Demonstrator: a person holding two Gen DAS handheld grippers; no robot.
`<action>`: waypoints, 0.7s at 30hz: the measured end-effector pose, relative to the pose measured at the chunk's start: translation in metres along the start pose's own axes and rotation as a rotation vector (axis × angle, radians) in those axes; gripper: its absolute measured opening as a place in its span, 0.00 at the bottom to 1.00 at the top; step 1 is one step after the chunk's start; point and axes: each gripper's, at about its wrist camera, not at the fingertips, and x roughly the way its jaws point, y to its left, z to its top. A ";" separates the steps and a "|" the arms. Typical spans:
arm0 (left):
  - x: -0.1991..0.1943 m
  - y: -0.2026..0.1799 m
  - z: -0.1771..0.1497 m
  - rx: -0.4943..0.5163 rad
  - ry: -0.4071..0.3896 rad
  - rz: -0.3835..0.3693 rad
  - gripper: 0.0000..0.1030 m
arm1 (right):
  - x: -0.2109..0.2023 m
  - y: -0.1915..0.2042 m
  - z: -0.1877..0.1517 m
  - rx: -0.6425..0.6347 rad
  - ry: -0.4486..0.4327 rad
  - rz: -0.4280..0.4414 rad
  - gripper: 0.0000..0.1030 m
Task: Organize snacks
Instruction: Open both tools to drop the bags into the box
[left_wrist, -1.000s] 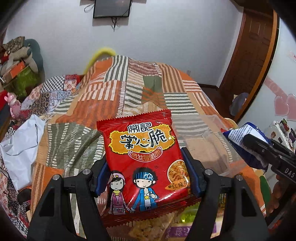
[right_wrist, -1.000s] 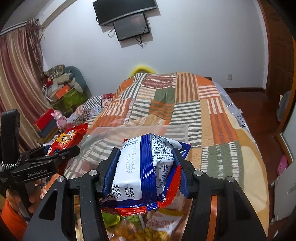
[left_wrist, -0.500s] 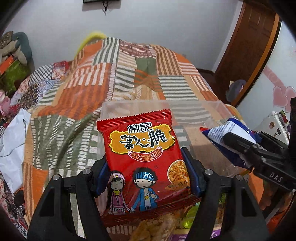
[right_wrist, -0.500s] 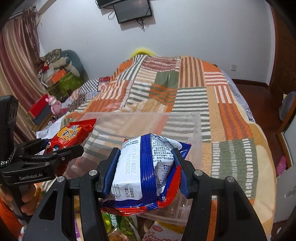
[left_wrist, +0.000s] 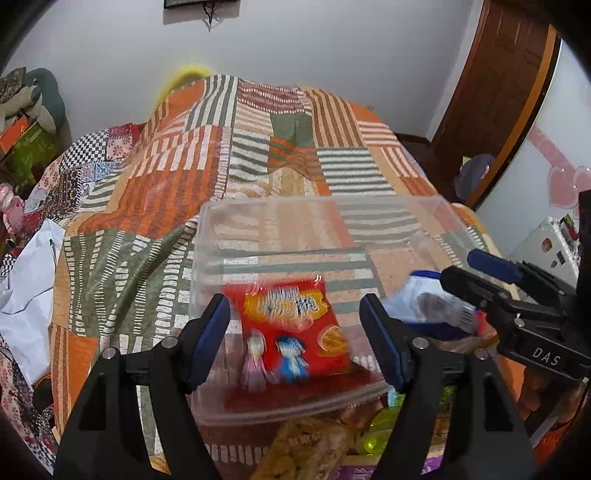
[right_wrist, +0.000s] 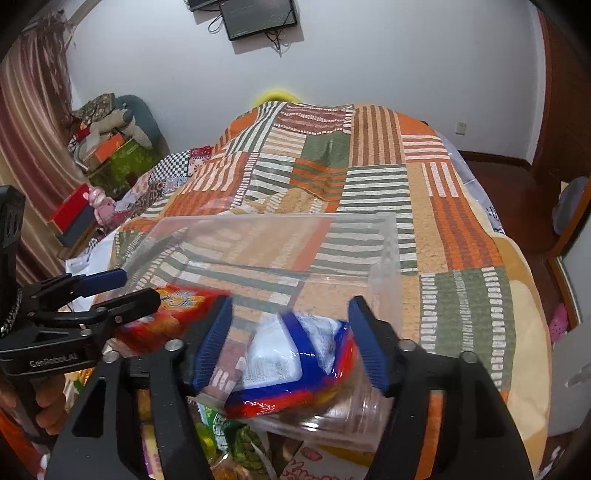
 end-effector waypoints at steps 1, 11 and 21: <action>-0.005 0.000 0.000 -0.009 -0.010 -0.009 0.74 | -0.004 -0.001 0.000 0.004 -0.004 0.007 0.65; -0.052 -0.008 -0.004 0.004 -0.085 -0.004 0.74 | -0.042 0.013 -0.004 -0.038 -0.062 -0.012 0.66; -0.122 -0.018 -0.031 0.053 -0.185 0.030 0.81 | -0.092 0.035 -0.021 -0.098 -0.148 -0.013 0.70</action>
